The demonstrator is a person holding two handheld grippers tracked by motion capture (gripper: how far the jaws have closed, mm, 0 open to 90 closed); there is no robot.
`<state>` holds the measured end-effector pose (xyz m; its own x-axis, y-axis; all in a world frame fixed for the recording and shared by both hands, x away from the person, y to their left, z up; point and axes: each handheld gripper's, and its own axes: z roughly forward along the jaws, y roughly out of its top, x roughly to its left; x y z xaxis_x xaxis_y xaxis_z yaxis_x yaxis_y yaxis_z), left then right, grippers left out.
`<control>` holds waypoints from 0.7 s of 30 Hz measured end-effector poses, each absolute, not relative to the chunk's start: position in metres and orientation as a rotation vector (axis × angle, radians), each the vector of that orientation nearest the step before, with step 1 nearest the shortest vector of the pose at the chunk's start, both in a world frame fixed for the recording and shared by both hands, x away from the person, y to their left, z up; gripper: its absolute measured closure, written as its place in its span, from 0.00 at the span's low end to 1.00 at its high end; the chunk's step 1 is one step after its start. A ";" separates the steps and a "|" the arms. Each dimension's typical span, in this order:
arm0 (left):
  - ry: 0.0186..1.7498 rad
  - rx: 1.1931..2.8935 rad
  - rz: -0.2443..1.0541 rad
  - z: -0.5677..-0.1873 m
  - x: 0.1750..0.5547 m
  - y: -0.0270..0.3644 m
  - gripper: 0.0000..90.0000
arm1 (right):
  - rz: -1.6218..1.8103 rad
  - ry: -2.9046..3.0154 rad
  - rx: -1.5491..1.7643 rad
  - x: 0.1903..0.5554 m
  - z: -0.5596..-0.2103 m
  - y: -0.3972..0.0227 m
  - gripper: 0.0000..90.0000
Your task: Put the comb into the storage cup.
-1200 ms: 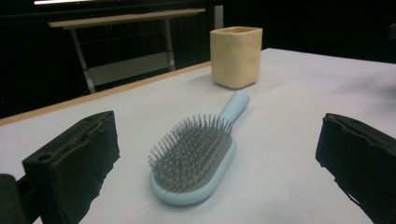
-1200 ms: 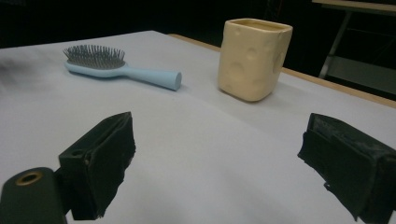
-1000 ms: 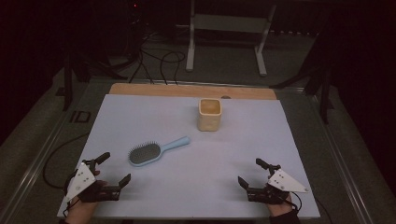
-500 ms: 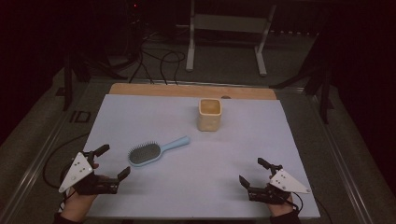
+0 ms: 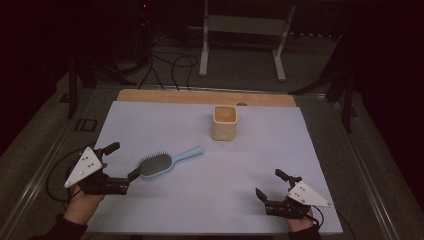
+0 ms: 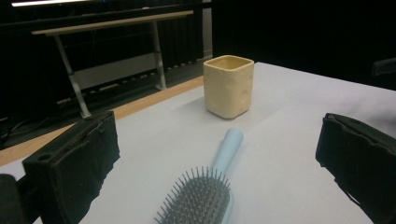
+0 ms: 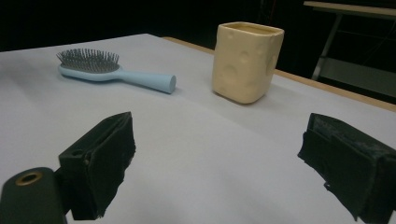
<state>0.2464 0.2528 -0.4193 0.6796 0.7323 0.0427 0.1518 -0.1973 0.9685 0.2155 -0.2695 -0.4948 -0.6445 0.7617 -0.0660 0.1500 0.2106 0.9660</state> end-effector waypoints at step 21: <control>0.662 1.795 0.515 -0.392 0.293 0.206 0.00 | 1.475 1.949 0.832 0.220 -0.497 -0.270 0.10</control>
<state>0.2935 0.2061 -0.3915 0.7490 0.6622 0.0233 0.1852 -0.2430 0.9522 0.2198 -0.2698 -0.4974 -0.6559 0.7524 -0.0603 0.1464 0.2052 0.9677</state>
